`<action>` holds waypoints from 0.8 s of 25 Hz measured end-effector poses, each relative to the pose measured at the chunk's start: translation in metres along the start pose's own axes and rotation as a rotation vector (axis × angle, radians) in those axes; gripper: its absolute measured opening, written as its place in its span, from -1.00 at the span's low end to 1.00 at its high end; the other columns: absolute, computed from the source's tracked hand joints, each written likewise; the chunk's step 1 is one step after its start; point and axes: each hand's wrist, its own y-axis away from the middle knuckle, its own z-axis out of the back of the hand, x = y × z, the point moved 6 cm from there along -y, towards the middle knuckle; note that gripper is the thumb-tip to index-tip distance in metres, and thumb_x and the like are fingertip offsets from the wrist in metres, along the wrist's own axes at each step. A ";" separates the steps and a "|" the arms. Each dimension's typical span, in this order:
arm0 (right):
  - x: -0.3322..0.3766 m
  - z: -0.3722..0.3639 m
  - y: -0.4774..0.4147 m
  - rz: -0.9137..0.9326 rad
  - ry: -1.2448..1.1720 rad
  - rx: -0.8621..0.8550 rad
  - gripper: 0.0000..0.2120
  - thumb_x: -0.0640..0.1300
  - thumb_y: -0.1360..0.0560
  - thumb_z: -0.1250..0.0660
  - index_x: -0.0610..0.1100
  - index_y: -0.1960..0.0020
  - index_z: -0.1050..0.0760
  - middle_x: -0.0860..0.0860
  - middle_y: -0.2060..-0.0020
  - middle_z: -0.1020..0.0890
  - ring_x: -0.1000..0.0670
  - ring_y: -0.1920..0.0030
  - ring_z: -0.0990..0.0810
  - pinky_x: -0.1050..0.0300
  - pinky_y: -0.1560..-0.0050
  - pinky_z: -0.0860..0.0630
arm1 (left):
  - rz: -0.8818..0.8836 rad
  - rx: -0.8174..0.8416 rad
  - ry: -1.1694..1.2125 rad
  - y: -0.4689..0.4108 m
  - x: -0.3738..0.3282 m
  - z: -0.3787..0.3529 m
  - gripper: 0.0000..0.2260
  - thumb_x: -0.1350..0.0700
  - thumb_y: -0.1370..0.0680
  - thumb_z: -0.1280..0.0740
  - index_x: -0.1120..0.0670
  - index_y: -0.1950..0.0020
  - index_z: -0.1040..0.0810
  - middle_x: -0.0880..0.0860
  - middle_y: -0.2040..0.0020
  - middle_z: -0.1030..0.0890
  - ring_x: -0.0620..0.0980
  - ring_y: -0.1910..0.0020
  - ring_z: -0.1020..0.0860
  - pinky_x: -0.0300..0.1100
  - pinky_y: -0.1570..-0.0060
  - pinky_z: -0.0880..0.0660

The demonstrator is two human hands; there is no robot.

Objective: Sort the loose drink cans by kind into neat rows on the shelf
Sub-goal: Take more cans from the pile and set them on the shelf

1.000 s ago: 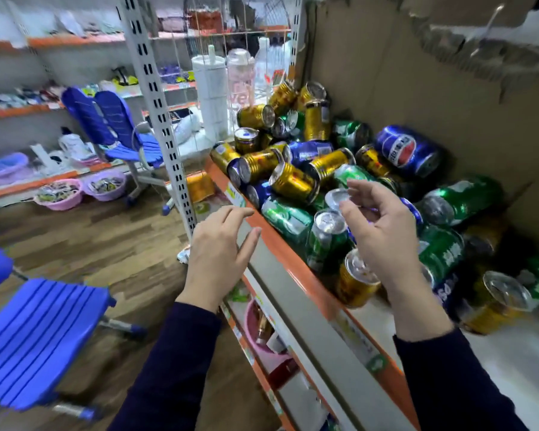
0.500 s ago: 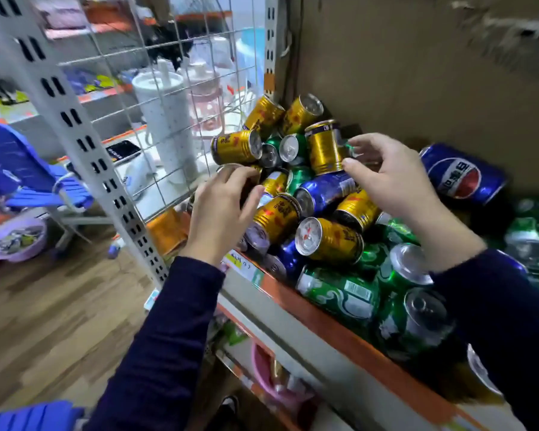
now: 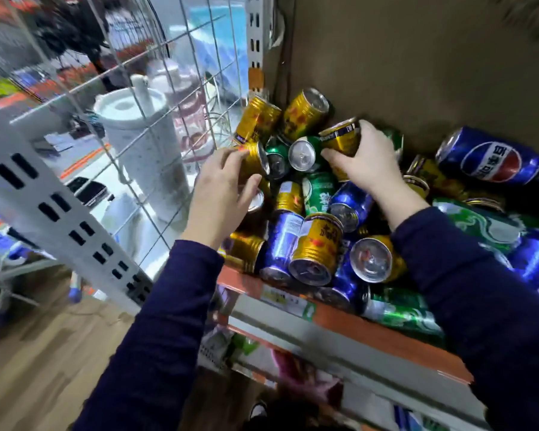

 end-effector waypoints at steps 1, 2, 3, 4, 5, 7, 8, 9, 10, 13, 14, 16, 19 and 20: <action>0.001 -0.002 -0.002 -0.012 0.009 -0.020 -0.29 0.20 -0.37 -0.44 -0.22 -0.33 -0.38 -0.16 -0.21 -0.54 -0.19 -0.25 -0.46 -0.01 -0.25 -0.35 | -0.003 0.002 0.008 -0.005 0.003 -0.002 -0.63 0.08 -0.55 -0.34 0.21 -0.31 -0.47 0.20 -0.22 -0.50 0.16 -0.21 -0.45 -0.06 -0.26 -0.33; 0.001 -0.004 -0.002 -0.017 0.004 -0.036 -0.29 0.19 -0.37 -0.44 -0.22 -0.34 -0.38 -0.15 -0.22 -0.54 -0.18 -0.25 -0.46 -0.02 -0.28 -0.35 | 0.000 0.014 0.015 -0.010 0.006 -0.006 -0.59 0.07 -0.54 -0.35 0.21 -0.34 -0.45 0.20 -0.25 -0.48 0.16 -0.24 -0.44 -0.05 -0.30 -0.32; 0.000 -0.004 -0.001 -0.015 -0.019 -0.052 -0.31 0.17 -0.38 -0.45 -0.21 -0.35 -0.39 -0.14 -0.22 -0.54 -0.17 -0.25 -0.46 -0.01 -0.29 -0.35 | 0.007 0.035 0.016 -0.014 0.008 -0.010 -0.55 0.05 -0.53 -0.36 0.20 -0.37 -0.42 0.20 -0.28 -0.46 0.16 -0.27 -0.42 -0.02 -0.33 -0.30; 0.000 -0.002 0.001 -0.007 -0.059 -0.070 -0.33 0.14 -0.38 -0.45 -0.19 -0.35 -0.40 -0.12 -0.22 -0.54 -0.15 -0.25 -0.47 0.01 -0.29 -0.35 | 0.015 0.059 0.010 -0.017 0.011 -0.014 -0.49 0.03 -0.51 -0.39 0.18 -0.40 -0.39 0.19 -0.30 -0.44 0.16 -0.30 -0.40 0.02 -0.35 -0.28; 0.001 0.001 0.004 0.007 -0.106 -0.091 -0.36 0.12 -0.38 -0.46 -0.17 -0.34 -0.42 -0.09 -0.21 -0.56 -0.12 -0.24 -0.48 0.05 -0.27 -0.36 | 0.024 0.078 -0.005 -0.020 0.013 -0.019 -0.43 0.00 -0.49 -0.42 0.16 -0.42 -0.36 0.18 -0.32 -0.42 0.15 -0.32 -0.37 0.04 -0.37 -0.25; 0.001 0.011 0.012 0.027 -0.207 -0.146 -0.46 0.10 -0.39 -0.46 -0.10 -0.28 -0.47 0.02 -0.11 -0.58 0.00 -0.15 -0.50 0.20 -0.14 -0.35 | 0.046 0.104 -0.036 -0.026 0.018 -0.026 -0.32 -0.01 -0.42 -0.49 0.14 -0.46 -0.32 0.16 -0.35 -0.41 0.14 -0.35 -0.34 0.03 -0.38 -0.18; 0.000 0.016 0.016 0.031 -0.243 -0.168 -0.51 0.10 -0.39 -0.45 -0.06 -0.25 -0.48 0.09 -0.04 -0.56 0.06 -0.09 -0.50 0.26 -0.08 -0.33 | 0.057 0.104 -0.044 -0.029 0.020 -0.028 -0.29 0.02 -0.39 -0.52 0.14 -0.46 -0.31 0.16 -0.35 -0.41 0.14 -0.36 -0.34 0.01 -0.37 -0.16; -0.001 0.020 0.020 0.034 -0.264 -0.178 -0.52 0.11 -0.40 -0.45 -0.03 -0.25 -0.49 0.15 -0.01 -0.54 0.12 -0.06 -0.48 0.32 -0.03 -0.31 | 0.067 0.095 -0.048 -0.032 0.022 -0.030 -0.28 0.06 -0.37 -0.53 0.15 -0.45 -0.32 0.16 -0.34 -0.43 0.15 -0.35 -0.35 0.01 -0.36 -0.17; -0.001 0.023 0.024 0.036 -0.278 -0.179 -0.52 0.11 -0.40 -0.45 0.00 -0.26 -0.48 0.18 -0.01 -0.53 0.16 -0.04 -0.47 0.38 0.01 -0.31 | 0.071 0.081 -0.047 -0.034 0.023 -0.030 -0.29 0.09 -0.36 -0.54 0.16 -0.44 -0.34 0.17 -0.32 -0.45 0.16 -0.33 -0.37 0.01 -0.36 -0.18; -0.002 0.028 0.036 0.036 -0.333 -0.173 -0.50 0.10 -0.39 -0.46 0.03 -0.29 -0.45 0.20 -0.05 -0.54 0.20 -0.05 -0.49 0.57 0.04 -0.28 | 0.059 0.045 -0.020 -0.037 0.022 -0.028 -0.34 0.12 -0.36 -0.54 0.18 -0.41 -0.38 0.19 -0.28 -0.48 0.19 -0.29 -0.40 0.03 -0.35 -0.25; -0.003 0.029 0.041 0.032 -0.347 -0.176 -0.49 0.10 -0.39 -0.46 0.04 -0.29 -0.45 0.19 -0.06 -0.55 0.20 -0.05 -0.50 0.56 0.02 -0.29 | 0.058 0.026 0.009 -0.037 0.020 -0.027 -0.34 0.11 -0.37 -0.54 0.19 -0.40 -0.39 0.18 -0.27 -0.49 0.18 -0.28 -0.41 0.04 -0.34 -0.27; -0.003 0.033 0.049 0.023 -0.359 -0.198 -0.48 0.10 -0.39 -0.46 0.03 -0.30 -0.44 0.18 -0.08 -0.56 0.19 -0.08 -0.51 0.45 -0.04 -0.34 | 0.049 -0.014 0.100 -0.037 0.014 -0.022 -0.36 0.07 -0.39 -0.53 0.20 -0.39 -0.39 0.18 -0.26 -0.49 0.17 -0.26 -0.43 0.04 -0.31 -0.31; -0.006 0.045 0.066 -0.007 -0.368 -0.254 -0.48 0.11 -0.40 -0.47 0.02 -0.30 -0.43 0.25 -0.05 -0.54 0.30 -0.05 -0.50 0.48 -0.05 -0.34 | -0.007 -0.033 0.255 -0.042 -0.004 -0.017 -0.41 -0.02 -0.46 -0.46 0.21 -0.39 -0.37 0.17 -0.25 -0.47 0.09 -0.24 -0.42 -0.22 -0.25 -0.28; -0.009 0.049 0.072 -0.029 -0.388 -0.276 -0.48 0.10 -0.41 -0.46 0.01 -0.30 -0.43 0.27 -0.02 -0.54 0.36 -0.02 -0.49 0.55 -0.01 -0.34 | -0.027 -0.022 0.318 -0.044 -0.013 -0.017 -0.44 -0.05 -0.49 -0.42 0.20 -0.38 -0.38 0.15 -0.23 -0.48 0.03 -0.21 -0.42 -0.34 -0.20 -0.25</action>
